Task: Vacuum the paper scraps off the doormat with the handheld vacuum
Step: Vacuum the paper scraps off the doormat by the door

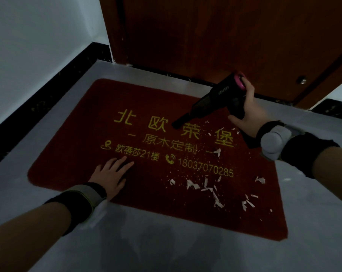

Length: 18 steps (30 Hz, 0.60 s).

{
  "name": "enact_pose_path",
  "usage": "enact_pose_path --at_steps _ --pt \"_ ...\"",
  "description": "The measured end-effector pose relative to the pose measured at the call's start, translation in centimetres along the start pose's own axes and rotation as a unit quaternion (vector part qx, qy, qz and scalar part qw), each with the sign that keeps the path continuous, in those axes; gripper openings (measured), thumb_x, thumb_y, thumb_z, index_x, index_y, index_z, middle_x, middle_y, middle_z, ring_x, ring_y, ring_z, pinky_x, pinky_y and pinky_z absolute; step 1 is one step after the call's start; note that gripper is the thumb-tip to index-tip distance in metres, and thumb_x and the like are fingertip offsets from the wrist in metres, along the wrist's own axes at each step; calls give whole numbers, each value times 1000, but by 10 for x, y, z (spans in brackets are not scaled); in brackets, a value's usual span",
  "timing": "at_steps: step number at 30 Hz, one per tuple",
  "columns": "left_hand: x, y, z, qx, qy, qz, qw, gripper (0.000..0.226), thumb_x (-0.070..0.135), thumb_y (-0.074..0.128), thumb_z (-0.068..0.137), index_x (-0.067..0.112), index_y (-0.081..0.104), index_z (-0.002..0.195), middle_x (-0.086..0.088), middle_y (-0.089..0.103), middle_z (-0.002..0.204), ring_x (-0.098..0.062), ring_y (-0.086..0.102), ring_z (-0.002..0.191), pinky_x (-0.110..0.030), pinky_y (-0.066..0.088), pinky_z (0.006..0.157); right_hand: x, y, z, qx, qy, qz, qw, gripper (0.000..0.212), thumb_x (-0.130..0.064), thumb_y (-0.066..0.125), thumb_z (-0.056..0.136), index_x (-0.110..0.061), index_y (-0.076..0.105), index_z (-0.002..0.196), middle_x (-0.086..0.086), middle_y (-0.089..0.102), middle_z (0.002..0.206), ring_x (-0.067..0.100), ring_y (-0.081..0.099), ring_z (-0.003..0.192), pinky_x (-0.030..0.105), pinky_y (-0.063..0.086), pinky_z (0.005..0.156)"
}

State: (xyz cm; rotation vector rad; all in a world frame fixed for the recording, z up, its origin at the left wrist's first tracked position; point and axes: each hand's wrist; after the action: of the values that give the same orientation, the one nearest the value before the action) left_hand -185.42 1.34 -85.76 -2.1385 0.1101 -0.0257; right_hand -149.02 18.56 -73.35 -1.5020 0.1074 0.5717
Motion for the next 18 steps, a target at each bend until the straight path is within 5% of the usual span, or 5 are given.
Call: enact_pose_path --at_steps 10,18 --pt "6 -19 -7 -36 1 14 999 54 44 21 100 33 1 150 5 -5 158 -25 8 144 -44 21 114 -4 -22 -22 -106 -26 55 993 102 -10 70 82 -41 -6 144 13 62 110 31 65 92 50 55 80" --pt "16 -21 -17 -74 23 30 997 54 45 21 101 34 1 150 5 -3 158 -25 9 144 -44 22 114 -16 -16 -44 -172 -64 122 975 98 -1 71 76 -36 10 144 8 60 106 21 66 87 45 58 75"
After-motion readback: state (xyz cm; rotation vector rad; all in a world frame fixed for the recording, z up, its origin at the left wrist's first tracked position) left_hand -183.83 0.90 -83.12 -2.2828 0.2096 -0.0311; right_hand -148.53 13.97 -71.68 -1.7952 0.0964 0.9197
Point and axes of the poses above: each hand's wrist, its own z-axis towards the middle knuckle, its own y-axis out of the palm, x = y × z
